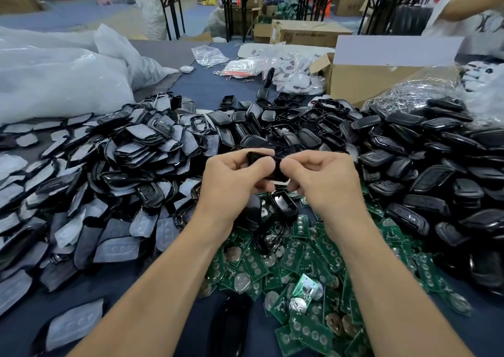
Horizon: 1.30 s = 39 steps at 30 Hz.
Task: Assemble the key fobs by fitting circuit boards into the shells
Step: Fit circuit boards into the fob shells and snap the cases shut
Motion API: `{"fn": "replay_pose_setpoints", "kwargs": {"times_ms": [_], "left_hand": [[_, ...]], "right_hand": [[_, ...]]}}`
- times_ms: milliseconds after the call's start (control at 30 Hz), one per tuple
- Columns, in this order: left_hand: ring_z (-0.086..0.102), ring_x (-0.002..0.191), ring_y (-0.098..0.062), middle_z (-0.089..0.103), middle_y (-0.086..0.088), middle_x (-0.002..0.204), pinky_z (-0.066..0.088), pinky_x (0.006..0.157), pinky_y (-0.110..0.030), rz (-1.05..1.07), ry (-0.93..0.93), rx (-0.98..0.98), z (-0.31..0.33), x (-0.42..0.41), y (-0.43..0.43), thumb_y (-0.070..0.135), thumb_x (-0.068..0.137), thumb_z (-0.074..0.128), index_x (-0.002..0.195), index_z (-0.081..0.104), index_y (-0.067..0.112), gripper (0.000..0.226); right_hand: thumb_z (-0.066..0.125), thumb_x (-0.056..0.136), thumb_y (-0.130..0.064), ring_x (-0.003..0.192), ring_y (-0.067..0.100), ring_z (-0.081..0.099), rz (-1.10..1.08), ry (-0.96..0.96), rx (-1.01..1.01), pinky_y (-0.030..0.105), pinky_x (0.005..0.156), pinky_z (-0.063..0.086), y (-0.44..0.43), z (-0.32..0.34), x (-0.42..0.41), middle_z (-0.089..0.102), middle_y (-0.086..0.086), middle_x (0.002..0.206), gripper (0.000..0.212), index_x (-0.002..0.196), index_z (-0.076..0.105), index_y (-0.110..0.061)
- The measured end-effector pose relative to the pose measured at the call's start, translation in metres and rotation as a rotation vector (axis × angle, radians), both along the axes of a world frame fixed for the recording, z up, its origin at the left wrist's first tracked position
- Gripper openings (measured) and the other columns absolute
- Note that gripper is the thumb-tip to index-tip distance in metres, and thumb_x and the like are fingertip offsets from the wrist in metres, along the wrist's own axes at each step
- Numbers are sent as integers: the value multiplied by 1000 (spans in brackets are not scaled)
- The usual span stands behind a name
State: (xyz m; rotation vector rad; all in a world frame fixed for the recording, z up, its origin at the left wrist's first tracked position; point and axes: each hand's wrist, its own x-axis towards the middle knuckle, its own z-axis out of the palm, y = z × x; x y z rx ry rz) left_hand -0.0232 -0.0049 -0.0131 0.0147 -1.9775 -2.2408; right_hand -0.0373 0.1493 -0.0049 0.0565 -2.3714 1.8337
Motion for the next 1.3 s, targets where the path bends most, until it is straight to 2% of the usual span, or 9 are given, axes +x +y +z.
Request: {"fn": "replay_pose_setpoints", "kwargs": {"times_ms": [133,233,367,467,667,767,933,1167,1300], "left_hand": [[73,84,-21,78,-12,100,64,82,-33,-167,72,99,2,3,-1,19,77,86,103,83,17,25],[75,88,-20,80,-8,102,62,77,-27,-179,56,105,5,3,-3,21,77,84,108,81,16,31],[71,91,-15,79,-7,108,57,59,-18,-230,-93,164,8,3,-9,29,81,75,98,84,15,24],[75,94,-15,79,-10,114,59,56,-19,-272,-170,200,8,1,-12,26,84,73,100,84,13,23],[71,94,-27,75,-11,116,60,60,-23,-140,-245,47,-3,-7,-9,3,97,67,99,82,7,16],[67,76,-21,79,-5,93,60,58,-25,-47,-159,-101,-7,-6,-3,3,94,71,83,86,24,28],[72,55,-18,80,1,77,53,45,-21,89,-72,-166,-7,-3,-2,3,89,72,87,80,35,32],[70,46,-17,80,11,82,48,43,-18,165,-41,-315,-6,-4,0,16,88,73,98,77,45,32],[71,49,-20,81,11,88,53,47,-20,130,-12,-276,-6,-3,2,10,97,65,108,78,41,35]], "right_hand": [[75,90,-8,50,11,59,56,-167,-325,20,48,46,9,5,0,69,4,61,25,69,82,-18],[69,97,-16,55,13,63,181,-206,-280,22,52,49,10,8,3,74,6,70,26,73,80,-12],[70,90,-43,52,11,64,-162,-44,449,32,61,57,34,12,1,72,-2,61,34,68,74,-18],[79,79,-59,77,17,69,-90,-270,862,37,79,60,44,19,3,72,-5,75,31,70,73,-30],[83,79,-43,90,28,65,-93,-226,1075,32,72,45,22,17,8,72,2,97,24,94,71,-28],[82,77,-42,91,30,68,-80,-184,1092,32,73,48,21,14,9,72,3,96,25,94,72,-27],[75,75,-29,70,13,69,-72,-70,723,25,65,54,23,15,6,72,-10,67,7,70,77,-33],[68,89,4,53,17,68,4,-180,-381,24,50,51,6,10,3,73,8,65,15,81,73,-8],[69,91,6,54,20,71,38,-160,-389,26,51,56,0,3,3,72,9,64,11,87,73,-4]]}}
